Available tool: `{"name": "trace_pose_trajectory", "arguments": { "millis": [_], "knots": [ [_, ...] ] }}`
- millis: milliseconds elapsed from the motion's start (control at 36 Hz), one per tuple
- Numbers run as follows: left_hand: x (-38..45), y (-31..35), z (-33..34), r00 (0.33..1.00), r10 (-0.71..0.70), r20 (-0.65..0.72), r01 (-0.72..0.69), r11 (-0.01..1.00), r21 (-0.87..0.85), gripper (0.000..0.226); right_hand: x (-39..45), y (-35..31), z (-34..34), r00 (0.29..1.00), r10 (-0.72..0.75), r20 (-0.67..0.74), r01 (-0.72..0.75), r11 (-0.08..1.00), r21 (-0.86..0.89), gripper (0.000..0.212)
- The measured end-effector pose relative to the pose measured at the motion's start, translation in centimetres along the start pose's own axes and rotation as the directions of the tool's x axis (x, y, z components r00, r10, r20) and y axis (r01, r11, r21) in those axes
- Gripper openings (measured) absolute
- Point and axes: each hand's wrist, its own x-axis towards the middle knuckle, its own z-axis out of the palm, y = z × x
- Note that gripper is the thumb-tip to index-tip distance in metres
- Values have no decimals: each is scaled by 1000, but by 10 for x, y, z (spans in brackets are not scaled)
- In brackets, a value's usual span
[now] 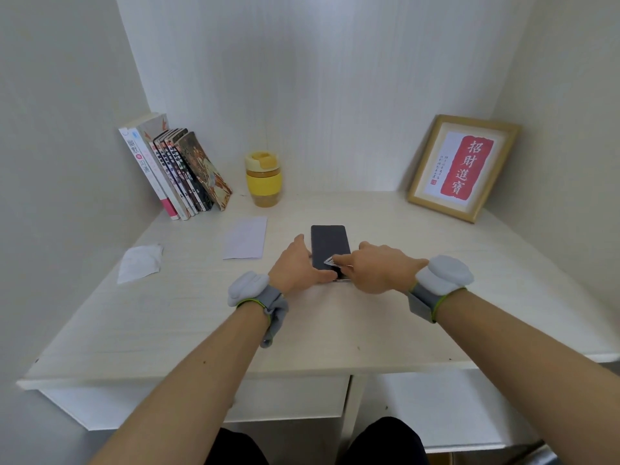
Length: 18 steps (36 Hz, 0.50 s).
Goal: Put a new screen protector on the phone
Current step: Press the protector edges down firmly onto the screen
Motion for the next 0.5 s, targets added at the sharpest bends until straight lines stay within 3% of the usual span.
{"name": "trace_pose_trajectory", "arguments": {
  "millis": [194,500],
  "knots": [
    [2,0,1,1000,-19,10,19,1000,-21,95,24,-19,2,996,-62,-69,62,998,5,38],
    [5,2,0,995,-95,26,93,994,65,82,16,-28,-8,998,3,-58,-4,1000,-30,42]
  ]
}}
